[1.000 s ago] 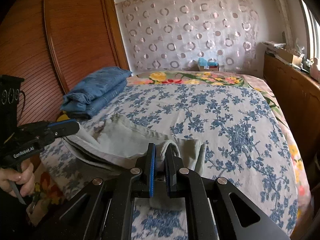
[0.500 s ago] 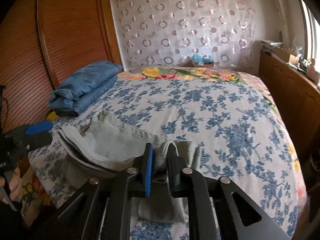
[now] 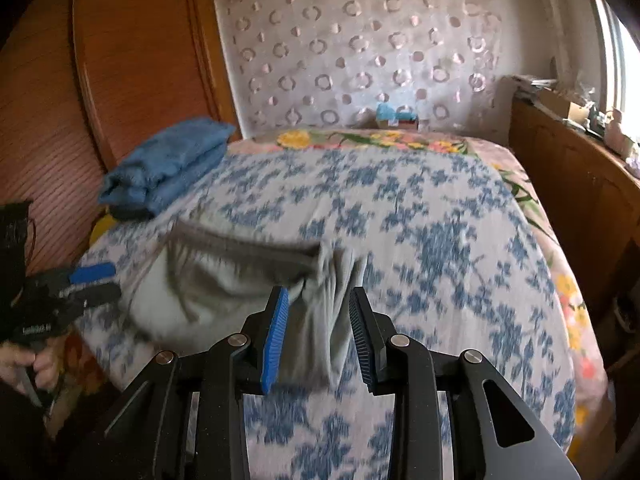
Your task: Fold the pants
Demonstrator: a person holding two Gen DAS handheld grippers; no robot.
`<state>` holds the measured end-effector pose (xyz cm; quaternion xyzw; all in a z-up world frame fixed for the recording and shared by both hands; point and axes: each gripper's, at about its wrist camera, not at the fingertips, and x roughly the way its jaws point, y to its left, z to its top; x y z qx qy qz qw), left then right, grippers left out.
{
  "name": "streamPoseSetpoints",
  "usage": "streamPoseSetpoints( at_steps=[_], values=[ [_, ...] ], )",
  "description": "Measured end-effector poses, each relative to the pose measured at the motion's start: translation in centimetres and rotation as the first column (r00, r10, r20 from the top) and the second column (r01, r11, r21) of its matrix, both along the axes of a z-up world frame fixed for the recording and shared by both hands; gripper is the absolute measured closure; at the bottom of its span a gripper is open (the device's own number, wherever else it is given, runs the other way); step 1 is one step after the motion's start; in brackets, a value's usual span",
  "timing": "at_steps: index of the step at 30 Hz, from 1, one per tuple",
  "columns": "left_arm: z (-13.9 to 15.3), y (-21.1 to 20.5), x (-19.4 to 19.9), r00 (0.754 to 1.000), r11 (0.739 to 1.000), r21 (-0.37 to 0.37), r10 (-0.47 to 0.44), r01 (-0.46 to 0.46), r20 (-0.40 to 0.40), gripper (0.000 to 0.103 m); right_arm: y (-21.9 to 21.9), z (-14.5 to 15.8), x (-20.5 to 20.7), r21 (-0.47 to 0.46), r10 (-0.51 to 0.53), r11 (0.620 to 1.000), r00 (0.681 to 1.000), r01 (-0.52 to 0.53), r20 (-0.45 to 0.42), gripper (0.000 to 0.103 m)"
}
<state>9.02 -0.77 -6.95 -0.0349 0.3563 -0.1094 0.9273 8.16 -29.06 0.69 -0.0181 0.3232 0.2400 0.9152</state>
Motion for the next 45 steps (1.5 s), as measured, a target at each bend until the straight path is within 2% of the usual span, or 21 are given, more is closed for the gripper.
streamPoseSetpoints(
  at_steps=[2, 5, 8, 19, 20, 21, 22, 24, 31, 35, 42, 45],
  values=[
    [-0.6, -0.1, -0.2, 1.000, 1.000, 0.023, -0.002, 0.002, -0.015, 0.053, -0.1, -0.6, -0.4, -0.006, 0.013, 1.000, 1.000, -0.013, -0.018, 0.070],
    [-1.2, -0.2, -0.2, 0.999, 1.000, 0.013, -0.024, 0.024, -0.033, 0.063, -0.2, -1.6, -0.5, -0.010, 0.016, 1.000, 0.999, -0.017, -0.051, 0.070],
    [-1.4, -0.5, -0.3, 0.999, 0.999, 0.019, -0.036, 0.036, -0.036, 0.069, -0.1, -2.2, 0.0, -0.004, 0.014, 1.000, 0.997, -0.014, -0.071, 0.070],
    [-2.1, -1.3, -0.2, 0.996, 0.998, 0.019, -0.064, 0.065, -0.056, 0.073, 0.7, -3.2, 0.3, -0.013, 0.028, 0.999, 0.995, -0.030, -0.101, 0.070],
    [-2.2, -1.2, -0.1, 0.996, 0.998, 0.010, -0.065, 0.066, -0.057, 0.078, 0.8, -3.2, 0.3, -0.012, 0.028, 0.999, 0.994, -0.029, -0.102, 0.071],
    [-2.1, -1.2, -0.1, 0.996, 0.998, 0.008, -0.068, 0.069, -0.055, 0.083, 0.8, -3.2, 0.3, -0.016, 0.028, 0.999, 0.995, -0.030, -0.099, 0.075],
    [-2.1, -1.3, -0.1, 0.996, 0.998, 0.016, -0.067, 0.068, -0.055, 0.094, 0.9, -3.2, 0.2, -0.031, 0.026, 0.999, 0.995, -0.029, -0.093, 0.080],
    [-1.8, -1.4, -0.4, 0.997, 0.997, 0.028, -0.068, 0.069, -0.033, 0.095, 1.2, -3.2, 0.3, -0.077, 0.020, 0.997, 0.997, -0.025, -0.075, 0.091],
    [0.0, 0.8, -1.0, 0.999, 1.000, 0.006, -0.028, 0.027, 0.016, 0.096, 0.5, -2.8, 0.3, -0.067, -0.015, 0.998, 0.998, 0.010, -0.065, 0.098],
    [-0.6, 0.5, -0.9, 0.999, 0.999, 0.012, -0.036, 0.037, -0.007, 0.096, -0.4, -2.8, 0.2, -0.042, -0.016, 0.999, 0.997, 0.013, -0.078, 0.099],
    [-1.2, 0.2, -1.1, 0.999, 0.999, 0.014, -0.041, 0.041, -0.025, 0.096, -0.4, -2.1, -0.6, -0.058, -0.002, 0.998, 0.999, -0.001, -0.052, 0.099],
    [-0.9, 0.4, -1.6, 0.998, 0.999, -0.013, -0.052, 0.051, -0.033, 0.097, -0.5, -2.1, -0.9, -0.063, 0.003, 0.998, 0.998, -0.007, -0.060, 0.099]
  ],
)
